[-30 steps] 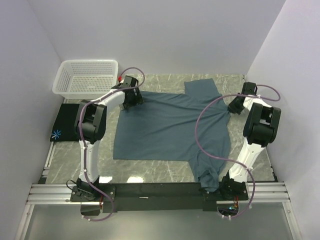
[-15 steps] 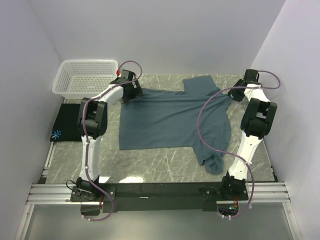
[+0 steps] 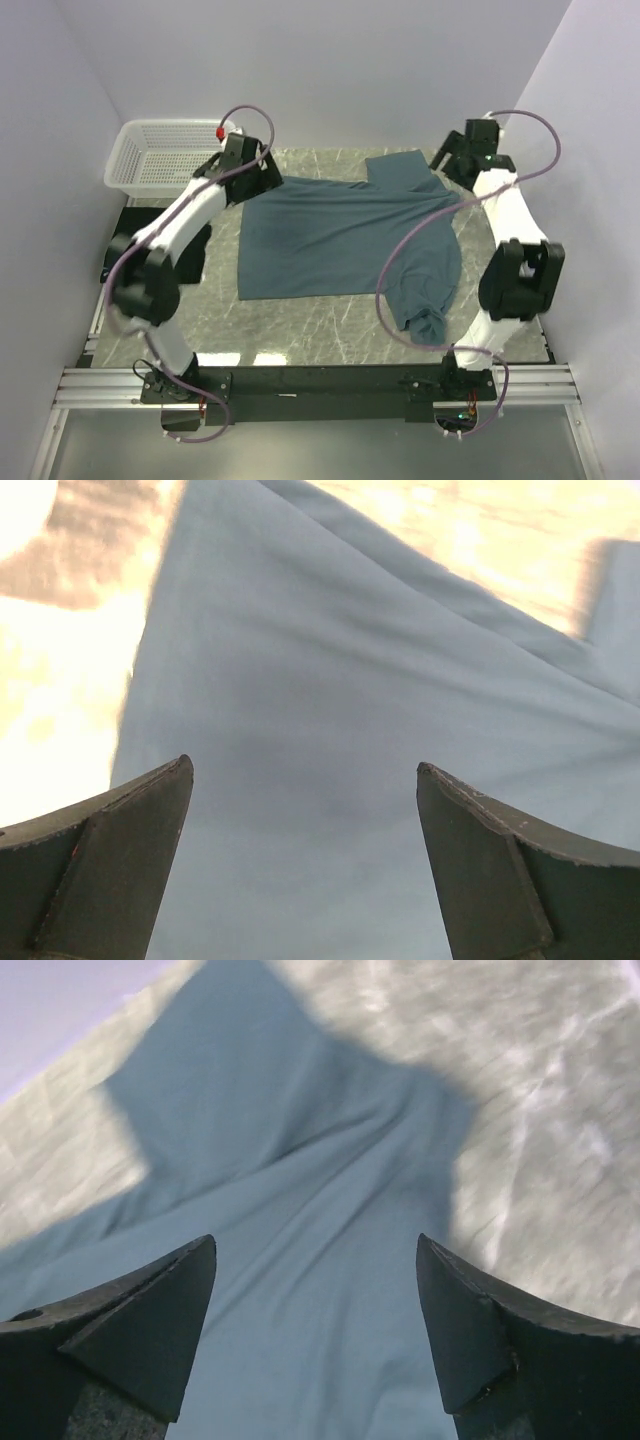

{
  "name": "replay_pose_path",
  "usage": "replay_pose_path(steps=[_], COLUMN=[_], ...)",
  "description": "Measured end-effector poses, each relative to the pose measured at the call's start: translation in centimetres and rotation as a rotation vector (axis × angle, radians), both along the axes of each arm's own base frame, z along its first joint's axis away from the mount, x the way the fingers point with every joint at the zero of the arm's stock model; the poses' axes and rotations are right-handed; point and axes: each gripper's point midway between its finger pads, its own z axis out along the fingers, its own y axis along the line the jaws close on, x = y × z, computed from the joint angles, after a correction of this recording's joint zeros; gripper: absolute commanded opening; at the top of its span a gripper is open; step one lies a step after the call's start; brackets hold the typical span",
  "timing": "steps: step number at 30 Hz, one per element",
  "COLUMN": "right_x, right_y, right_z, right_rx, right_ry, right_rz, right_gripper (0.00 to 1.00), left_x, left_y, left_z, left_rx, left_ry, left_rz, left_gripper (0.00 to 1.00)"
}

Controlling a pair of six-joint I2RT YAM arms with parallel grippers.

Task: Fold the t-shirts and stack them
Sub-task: Flatten the tshirt out

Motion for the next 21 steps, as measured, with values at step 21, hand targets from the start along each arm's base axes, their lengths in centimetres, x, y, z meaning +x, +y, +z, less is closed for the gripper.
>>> replay_pose_path(steps=[21], right_x=[-20.5], right_y=[13.4], right_z=[-5.1], right_rx=[0.035], right_ry=[0.079], right_rz=[0.327], right_gripper=[0.91], left_x=[-22.4], left_y=[5.4], left_z=[-9.3], left_rx=[0.015], left_ry=[0.26], left_rz=[0.235], left_gripper=[0.84])
